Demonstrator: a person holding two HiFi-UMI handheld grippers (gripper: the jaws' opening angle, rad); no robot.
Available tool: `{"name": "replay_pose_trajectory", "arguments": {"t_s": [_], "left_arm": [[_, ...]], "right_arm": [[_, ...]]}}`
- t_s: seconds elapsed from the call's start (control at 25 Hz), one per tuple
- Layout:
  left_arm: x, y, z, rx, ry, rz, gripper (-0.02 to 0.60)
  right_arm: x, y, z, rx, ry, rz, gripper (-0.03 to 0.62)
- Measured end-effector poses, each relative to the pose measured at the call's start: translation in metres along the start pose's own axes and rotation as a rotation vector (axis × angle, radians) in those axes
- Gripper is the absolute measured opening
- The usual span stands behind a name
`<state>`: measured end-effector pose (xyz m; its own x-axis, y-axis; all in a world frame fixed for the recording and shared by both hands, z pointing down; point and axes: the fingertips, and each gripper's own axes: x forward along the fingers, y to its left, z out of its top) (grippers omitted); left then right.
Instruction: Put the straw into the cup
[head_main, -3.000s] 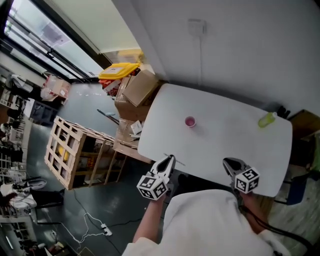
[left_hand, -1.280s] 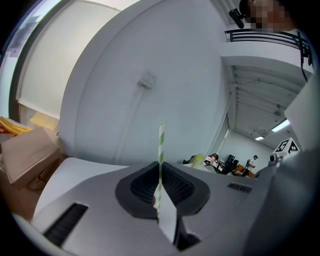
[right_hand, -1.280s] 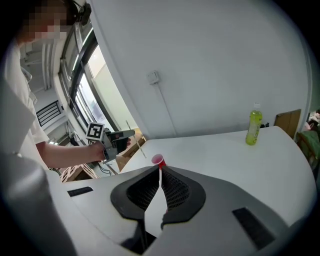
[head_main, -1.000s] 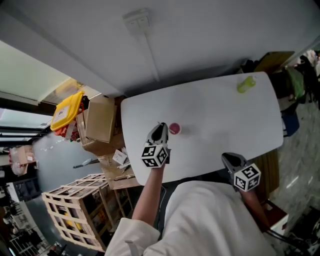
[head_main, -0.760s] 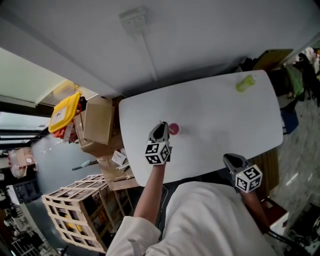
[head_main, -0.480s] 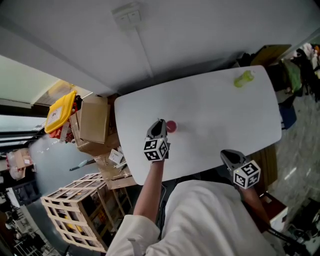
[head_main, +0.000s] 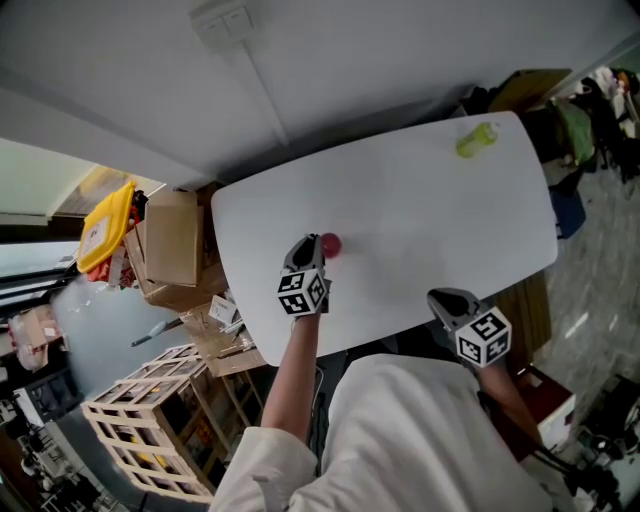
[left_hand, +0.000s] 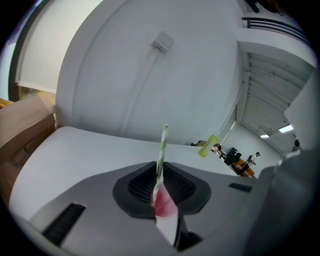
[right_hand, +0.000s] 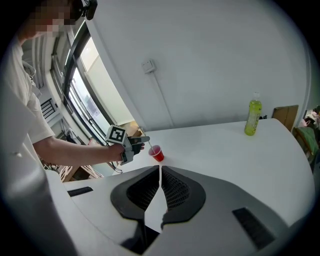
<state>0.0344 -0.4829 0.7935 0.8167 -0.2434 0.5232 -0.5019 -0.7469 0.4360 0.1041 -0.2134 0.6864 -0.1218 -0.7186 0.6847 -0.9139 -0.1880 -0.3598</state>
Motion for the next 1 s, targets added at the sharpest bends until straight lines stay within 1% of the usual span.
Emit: {"name": "replay_pose_trajectory", "arguments": {"t_s": [0.08,0.36,0.72,0.76,0.92,1.0], "left_arm": [[0.000,0.000,-0.003,-0.023,0.014,-0.008,0.068],[-0.010,0.001,-0.010,-0.048,0.050,-0.018,0.133],[-0.054,0.008,0.002,-0.076,-0.005,0.004,0.132],[-0.058,0.008,0.002,-0.080,-0.006,0.002,0.124],[-0.075,0.003,-0.001,-0.083,-0.013,-0.006,0.041],[-0.083,-0.003,0.000,-0.087,-0.020,-0.013,0.029]], "right_arm": [[-0.002,-0.001,-0.003,0.004,0.002,-0.004,0.038],[-0.002,0.005,-0.002,-0.011,-0.015,0.010,0.038],[0.002,0.025,0.008,-0.057,-0.047,0.046,0.038],[0.003,0.027,0.009,-0.062,-0.052,0.049,0.038],[-0.002,0.032,0.007,-0.063,-0.075,0.052,0.038],[-0.005,0.032,0.006,-0.043,-0.090,0.054,0.038]]}}
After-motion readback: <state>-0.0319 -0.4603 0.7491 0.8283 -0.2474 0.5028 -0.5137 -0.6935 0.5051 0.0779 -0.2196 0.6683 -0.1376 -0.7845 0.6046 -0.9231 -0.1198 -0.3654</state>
